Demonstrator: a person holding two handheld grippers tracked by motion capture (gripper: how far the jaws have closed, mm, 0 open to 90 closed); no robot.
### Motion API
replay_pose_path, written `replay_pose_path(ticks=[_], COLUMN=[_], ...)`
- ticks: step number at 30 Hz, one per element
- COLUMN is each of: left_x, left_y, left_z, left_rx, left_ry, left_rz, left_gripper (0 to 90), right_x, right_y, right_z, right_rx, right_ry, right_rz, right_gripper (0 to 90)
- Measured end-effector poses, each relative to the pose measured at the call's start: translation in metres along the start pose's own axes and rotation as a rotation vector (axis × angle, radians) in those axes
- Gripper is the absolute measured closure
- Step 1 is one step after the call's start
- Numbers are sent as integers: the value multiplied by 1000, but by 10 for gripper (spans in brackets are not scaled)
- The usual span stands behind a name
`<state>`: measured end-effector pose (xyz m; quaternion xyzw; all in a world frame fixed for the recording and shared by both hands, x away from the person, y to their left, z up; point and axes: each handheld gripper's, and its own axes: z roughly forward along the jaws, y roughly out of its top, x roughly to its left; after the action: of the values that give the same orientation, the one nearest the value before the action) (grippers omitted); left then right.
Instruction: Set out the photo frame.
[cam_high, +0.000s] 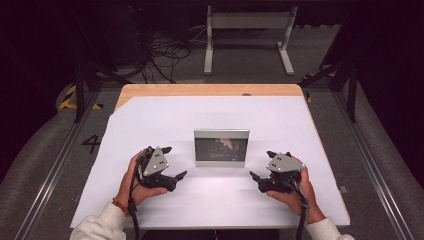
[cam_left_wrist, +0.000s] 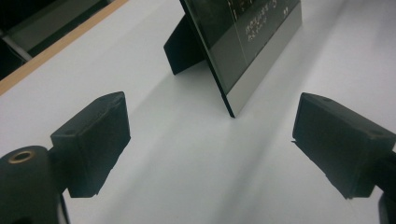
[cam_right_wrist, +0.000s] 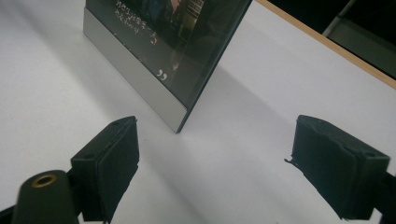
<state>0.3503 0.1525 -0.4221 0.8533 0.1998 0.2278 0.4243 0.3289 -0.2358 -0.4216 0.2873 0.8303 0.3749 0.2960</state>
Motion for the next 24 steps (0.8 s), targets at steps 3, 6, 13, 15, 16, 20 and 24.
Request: replay_pose_path(ticks=[3,6,13,15,16,20,24], left_x=[2,3,5,4,4,4,2], left_y=[-2,-6,-17,-21,-22,-27,-31], left_z=[-6,-9,-20,-22,-24,-28,-33], left_rx=[-17,-7,13,21,23,25,36], left_ry=[1,12,35,46,50,52,61], left_rz=[-11,-20,-18,-12,-14,-22,-9], left_gripper=[119,118,117,117,117,117,116], right_x=[-3,-6,-5,-6,-7,-7,-6], right_y=[-2,-6,-12,-13,-14,-18,-21], right_z=[-5,-8,-11,-13,-15,-17,-19], right_rx=[-14,-23,-18,-24,-23,-18,-12], right_ry=[-2,-9,-4,-4,-10,-21,-31], right_rz=[7,27,17,16,18,20,6], right_gripper=[153,153,150,149,150,149,150])
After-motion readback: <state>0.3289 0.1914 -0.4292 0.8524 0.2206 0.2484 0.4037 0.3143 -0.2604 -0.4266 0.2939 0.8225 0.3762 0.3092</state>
